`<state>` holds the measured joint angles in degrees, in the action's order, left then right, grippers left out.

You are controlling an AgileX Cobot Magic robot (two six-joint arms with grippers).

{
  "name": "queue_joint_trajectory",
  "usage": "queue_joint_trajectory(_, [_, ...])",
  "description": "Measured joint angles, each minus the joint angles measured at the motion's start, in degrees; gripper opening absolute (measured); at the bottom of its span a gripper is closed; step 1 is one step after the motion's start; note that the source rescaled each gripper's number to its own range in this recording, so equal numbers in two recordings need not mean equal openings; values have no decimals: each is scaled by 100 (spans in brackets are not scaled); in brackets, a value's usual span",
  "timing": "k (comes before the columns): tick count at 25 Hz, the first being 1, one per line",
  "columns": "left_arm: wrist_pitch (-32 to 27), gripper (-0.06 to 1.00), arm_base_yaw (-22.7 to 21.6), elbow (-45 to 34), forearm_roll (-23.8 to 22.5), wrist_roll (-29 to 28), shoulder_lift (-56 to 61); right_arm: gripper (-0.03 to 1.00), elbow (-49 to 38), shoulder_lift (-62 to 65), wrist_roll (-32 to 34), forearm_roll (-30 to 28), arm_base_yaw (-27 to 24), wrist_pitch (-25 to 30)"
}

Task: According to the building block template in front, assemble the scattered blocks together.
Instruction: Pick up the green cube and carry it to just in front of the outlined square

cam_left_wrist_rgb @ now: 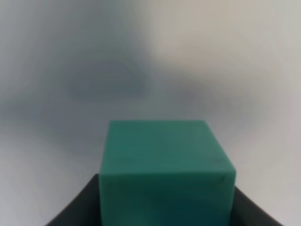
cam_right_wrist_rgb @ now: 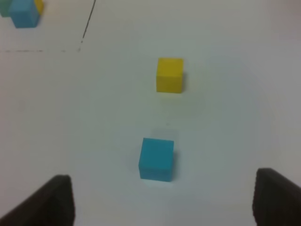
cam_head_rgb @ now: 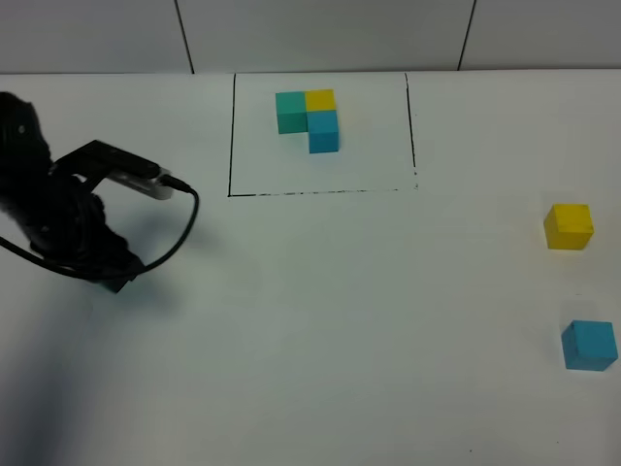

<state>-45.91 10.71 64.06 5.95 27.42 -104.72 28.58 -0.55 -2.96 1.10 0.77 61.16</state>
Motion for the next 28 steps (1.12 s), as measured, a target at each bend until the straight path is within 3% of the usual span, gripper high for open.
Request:
queue_joint_trajectory(3, [-438,0,582,791,-303,539,-209,57,0,0,0,0,0,0])
queue_joint_trajectory(8, [-1339,0,1277,2200,-851,936,-1001,57,0,0,0,0,0,0])
queue_joint_trajectory(14, [-1847,0,1830,3715,-874,1858,-2050,57,0,0,0,0,0,0])
queue_joint_trajectory(20, [-1979,0,2195,4500,-869,2542,-2754,57,0,0,0,0,0,0])
queue_joint_trajectory(28, [-1520,0,2223,4721,-644,2672,-3124,57,0,0,0,0,0,0])
